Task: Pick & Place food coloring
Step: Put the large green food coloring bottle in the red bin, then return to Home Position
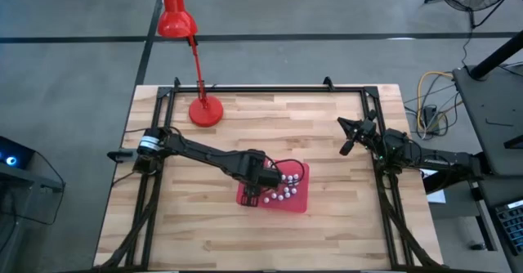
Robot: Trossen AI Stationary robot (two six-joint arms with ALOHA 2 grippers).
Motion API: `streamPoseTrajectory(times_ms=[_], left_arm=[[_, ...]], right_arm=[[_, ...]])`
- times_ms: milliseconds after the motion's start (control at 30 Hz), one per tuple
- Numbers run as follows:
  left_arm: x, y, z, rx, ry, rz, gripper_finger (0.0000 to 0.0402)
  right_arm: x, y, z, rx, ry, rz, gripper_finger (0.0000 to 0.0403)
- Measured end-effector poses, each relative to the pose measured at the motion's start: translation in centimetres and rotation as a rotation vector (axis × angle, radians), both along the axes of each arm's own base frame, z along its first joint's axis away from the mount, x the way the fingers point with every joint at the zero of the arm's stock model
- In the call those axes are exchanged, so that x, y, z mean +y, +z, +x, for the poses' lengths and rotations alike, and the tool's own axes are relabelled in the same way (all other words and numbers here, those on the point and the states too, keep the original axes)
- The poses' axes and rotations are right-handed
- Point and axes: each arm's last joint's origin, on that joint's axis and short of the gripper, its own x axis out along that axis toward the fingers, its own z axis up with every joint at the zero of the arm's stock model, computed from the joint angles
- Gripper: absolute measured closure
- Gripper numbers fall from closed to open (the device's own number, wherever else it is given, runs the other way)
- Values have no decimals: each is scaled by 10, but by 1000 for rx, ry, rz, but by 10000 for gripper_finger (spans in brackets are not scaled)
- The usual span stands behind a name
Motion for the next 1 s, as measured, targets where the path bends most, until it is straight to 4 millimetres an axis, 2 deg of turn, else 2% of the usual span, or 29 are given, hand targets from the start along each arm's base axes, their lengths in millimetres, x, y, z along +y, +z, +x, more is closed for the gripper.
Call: streamPoseTrajectory(times_ms=[133,267,400,533,733,867,1000], left_arm=[[0,7,-1,13,13,-1,199],[-2,22,-1,9,22,-2,198],[-5,48,-2,-22,35,5,198],[-8,83,-6,-73,43,-14,197],[-4,130,-28,-165,21,-32,197],[8,144,-49,-187,7,-25,197],[33,146,-73,-192,80,-23,197]], right_arm=[[0,0,0,7,0,-8,394],[0,0,0,0,0,0,394],[0,0,0,8,0,-9,394],[0,0,0,0,0,0,394],[0,0,0,4,0,-5,394],[0,0,0,1,0,0,394],[0,0,0,8,0,-8,394]])
